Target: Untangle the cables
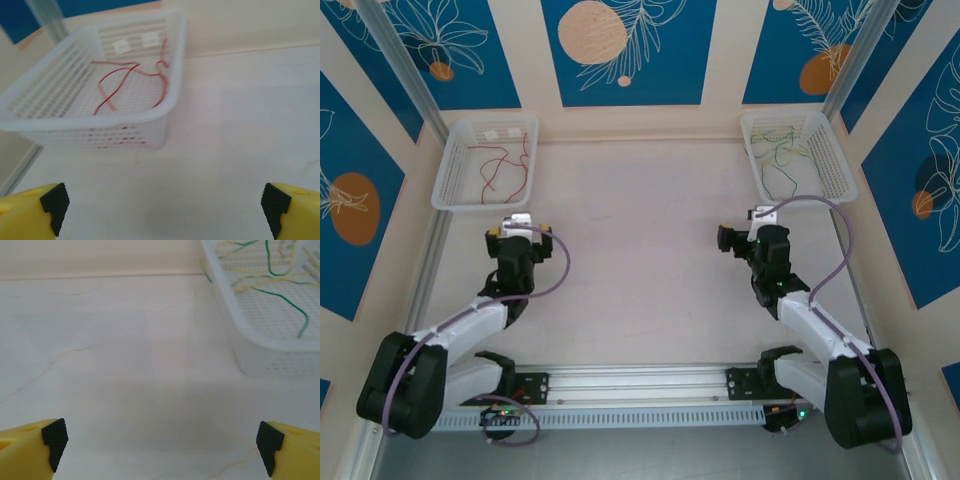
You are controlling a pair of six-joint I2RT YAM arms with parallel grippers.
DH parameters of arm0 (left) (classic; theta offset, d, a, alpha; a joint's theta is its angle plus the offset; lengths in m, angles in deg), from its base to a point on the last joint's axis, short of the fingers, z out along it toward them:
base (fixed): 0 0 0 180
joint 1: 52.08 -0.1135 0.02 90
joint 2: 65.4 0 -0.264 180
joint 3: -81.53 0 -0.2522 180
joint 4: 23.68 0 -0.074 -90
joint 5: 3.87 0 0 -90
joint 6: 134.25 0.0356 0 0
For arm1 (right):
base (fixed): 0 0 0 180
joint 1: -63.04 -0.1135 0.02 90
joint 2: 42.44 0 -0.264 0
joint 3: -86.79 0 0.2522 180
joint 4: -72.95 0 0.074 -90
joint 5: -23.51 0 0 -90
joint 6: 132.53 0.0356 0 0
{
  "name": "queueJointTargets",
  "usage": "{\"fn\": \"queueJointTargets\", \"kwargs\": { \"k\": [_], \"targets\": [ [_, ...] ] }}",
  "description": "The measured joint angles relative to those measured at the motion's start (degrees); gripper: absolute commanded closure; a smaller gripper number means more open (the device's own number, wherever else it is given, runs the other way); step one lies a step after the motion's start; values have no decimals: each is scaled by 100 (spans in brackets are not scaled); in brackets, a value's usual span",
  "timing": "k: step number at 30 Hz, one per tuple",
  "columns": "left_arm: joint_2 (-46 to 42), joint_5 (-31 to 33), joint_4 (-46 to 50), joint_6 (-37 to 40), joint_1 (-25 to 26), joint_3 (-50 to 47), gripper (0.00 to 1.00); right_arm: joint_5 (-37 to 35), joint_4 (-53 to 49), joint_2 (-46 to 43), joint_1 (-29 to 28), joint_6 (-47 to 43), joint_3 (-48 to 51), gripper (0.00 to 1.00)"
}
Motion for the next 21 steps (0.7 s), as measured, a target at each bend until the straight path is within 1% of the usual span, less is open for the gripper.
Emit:
{"fn": "queueJointTargets", "kwargs": {
  "k": [3, 5, 7, 10, 14, 15, 18, 20, 21],
  "targets": [
    [476, -72, -323, -122, -485, -72, 0, 144, 468, 568, 542, 223, 118, 0],
    [811, -190, -431, -166, -704, -94, 0, 256, 894, 964, 723, 289, 229, 1],
    [1073, -334, -623, -136, -804, -98, 0, 457, 1104, 1307, 737, 258, 240, 1],
    [1497, -568, -1252, -118, -868, -140, 0, 800, 1648, 1729, 706, 114, 214, 1],
    [1759, -872, -1434, -107, -977, -133, 0, 1054, 2256, 2500, 680, 9, 26, 1],
    [1759, -944, -1563, -74, -977, -173, 0, 1088, 2361, 2551, 682, 7, 68, 1],
    [1788, -1294, -2468, 59, -977, -603, 0, 1355, 3069, 2566, 730, -46, 448, 1],
    [2052, -1598, -2942, 210, -975, -824, 0, 1554, 3115, 2599, 723, -149, 470, 1],
    [2210, -1716, -2922, 278, -968, -789, 0, 1626, 3051, 2629, 723, -175, 398, 1]
  ]
}}
